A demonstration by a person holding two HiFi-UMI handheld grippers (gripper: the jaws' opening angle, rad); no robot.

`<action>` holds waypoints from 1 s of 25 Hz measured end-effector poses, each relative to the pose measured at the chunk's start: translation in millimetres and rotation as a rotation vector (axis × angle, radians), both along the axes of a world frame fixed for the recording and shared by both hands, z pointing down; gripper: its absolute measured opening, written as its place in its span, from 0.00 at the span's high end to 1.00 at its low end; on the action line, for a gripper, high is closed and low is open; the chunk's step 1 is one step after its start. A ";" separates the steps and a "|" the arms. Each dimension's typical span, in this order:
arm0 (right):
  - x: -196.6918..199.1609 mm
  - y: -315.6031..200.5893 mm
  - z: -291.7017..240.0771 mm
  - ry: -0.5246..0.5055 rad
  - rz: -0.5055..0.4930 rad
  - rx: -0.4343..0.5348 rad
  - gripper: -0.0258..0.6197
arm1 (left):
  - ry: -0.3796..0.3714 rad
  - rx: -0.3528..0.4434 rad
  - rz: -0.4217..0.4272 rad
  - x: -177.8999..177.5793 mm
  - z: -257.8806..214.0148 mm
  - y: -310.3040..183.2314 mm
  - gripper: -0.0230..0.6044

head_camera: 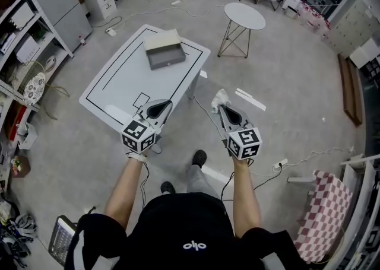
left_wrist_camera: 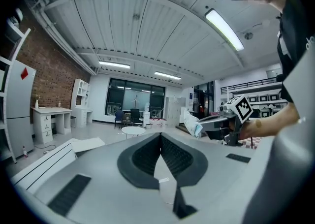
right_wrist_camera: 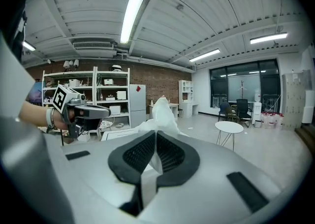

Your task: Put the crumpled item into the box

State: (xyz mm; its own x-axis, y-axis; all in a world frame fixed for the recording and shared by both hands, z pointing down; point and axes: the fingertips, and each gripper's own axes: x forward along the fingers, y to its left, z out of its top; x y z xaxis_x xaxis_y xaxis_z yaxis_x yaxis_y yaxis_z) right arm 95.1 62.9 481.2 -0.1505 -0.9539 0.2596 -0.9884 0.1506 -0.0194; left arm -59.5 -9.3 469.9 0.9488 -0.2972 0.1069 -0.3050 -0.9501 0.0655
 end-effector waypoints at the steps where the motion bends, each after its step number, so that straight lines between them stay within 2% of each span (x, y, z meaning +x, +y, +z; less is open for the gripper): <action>1: 11.4 -11.9 -0.1 -0.002 -0.002 0.004 0.93 | -0.002 0.002 -0.005 10.0 -0.1 -11.0 0.96; 10: 103.9 -108.5 -11.2 -0.010 -0.049 0.013 0.93 | -0.019 0.018 -0.053 99.3 -17.2 -96.5 0.96; 15: 144.5 -151.5 -11.6 -0.013 -0.087 0.012 0.93 | -0.028 0.018 -0.091 137.2 -16.1 -131.9 0.96; 20: 174.2 -183.3 -4.4 -0.030 -0.114 0.003 0.93 | -0.041 0.018 -0.127 162.0 -13.1 -158.7 0.96; 25: 187.4 -211.0 3.4 -0.056 -0.132 -0.012 0.93 | -0.051 0.008 -0.163 170.9 -10.2 -180.7 0.96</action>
State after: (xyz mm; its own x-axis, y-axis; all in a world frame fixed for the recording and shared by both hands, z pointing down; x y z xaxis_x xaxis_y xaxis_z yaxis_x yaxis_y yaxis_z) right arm 282.5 -148.2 484.7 -0.2886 -0.9218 0.2590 -0.9574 0.2783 -0.0763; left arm 111.4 -190.0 459.7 0.8814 -0.4478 0.1505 -0.4578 -0.8882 0.0383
